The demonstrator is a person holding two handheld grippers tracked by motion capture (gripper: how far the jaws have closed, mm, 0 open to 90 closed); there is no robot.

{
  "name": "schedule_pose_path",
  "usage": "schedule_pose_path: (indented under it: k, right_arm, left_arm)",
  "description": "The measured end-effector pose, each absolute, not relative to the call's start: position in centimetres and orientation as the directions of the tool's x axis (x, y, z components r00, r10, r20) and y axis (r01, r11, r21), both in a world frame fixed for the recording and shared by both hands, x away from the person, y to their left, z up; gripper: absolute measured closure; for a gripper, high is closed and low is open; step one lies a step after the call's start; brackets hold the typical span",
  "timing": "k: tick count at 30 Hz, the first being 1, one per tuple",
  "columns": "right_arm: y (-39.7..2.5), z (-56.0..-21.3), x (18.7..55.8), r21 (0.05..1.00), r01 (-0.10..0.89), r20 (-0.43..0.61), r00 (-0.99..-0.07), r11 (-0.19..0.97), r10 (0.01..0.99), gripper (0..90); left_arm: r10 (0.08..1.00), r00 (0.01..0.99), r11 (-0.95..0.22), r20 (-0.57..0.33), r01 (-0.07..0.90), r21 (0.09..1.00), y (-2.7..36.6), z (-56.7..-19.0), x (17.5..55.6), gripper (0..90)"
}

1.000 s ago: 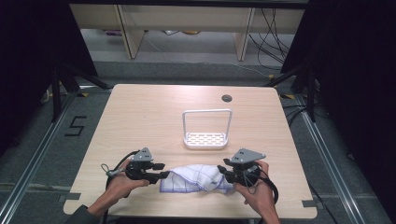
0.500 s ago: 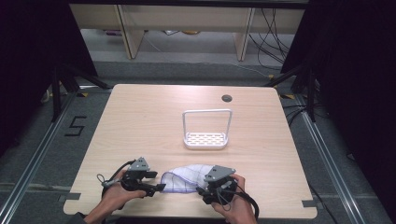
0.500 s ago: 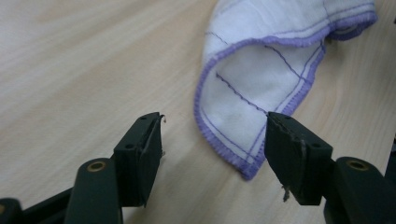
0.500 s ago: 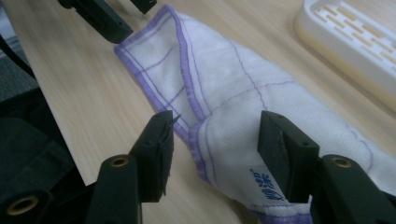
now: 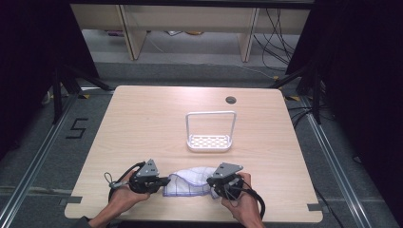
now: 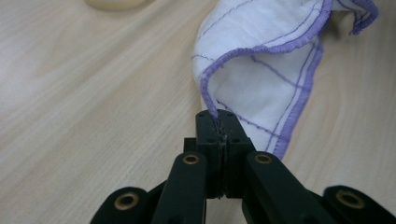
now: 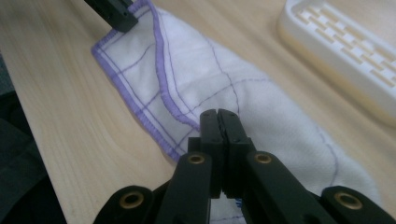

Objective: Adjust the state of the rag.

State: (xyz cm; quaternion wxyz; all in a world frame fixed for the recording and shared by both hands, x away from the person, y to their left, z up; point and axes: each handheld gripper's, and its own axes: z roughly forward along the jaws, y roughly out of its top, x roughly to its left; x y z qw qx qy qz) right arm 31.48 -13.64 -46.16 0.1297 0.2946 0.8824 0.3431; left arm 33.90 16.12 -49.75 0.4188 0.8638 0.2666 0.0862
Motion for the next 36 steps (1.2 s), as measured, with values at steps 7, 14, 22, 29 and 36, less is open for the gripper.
schedule_pose_path:
  k: [7,14,22,29,36]
  right_arm:
    - [-15.2,-41.8,30.7,0.763,0.367,-0.025,-0.805,0.531,0.592,90.0]
    - [-16.8,-38.3,30.1,0.800,0.356,0.008,-0.811,0.483,0.585,90.0]
    - [-16.8,-37.4,30.0,0.798,0.354,-0.002,-0.807,0.487,0.591,90.0]
    - [-16.1,-42.3,31.5,0.754,0.440,0.082,-0.799,0.488,0.595,89.8]
    - [-14.8,-45.0,31.4,0.699,0.479,0.085,-0.793,0.531,0.603,67.0]
  left_arm:
    - [0.490,0.869,-0.477,-0.073,0.337,0.812,16.9,-46.6,33.1,88.8]
    - [0.445,0.891,-0.447,-0.095,0.313,0.838,18.0,-42.3,31.8,88.8]
    - [0.431,0.899,-0.470,-0.075,0.295,0.832,17.6,-41.1,31.9,88.7]
    - [0.464,0.881,-0.460,-0.096,0.333,0.823,18.0,-42.6,33.0,88.7]
    - [0.472,0.875,-0.445,-0.106,0.341,0.828,18.5,-42.9,32.9,88.7]
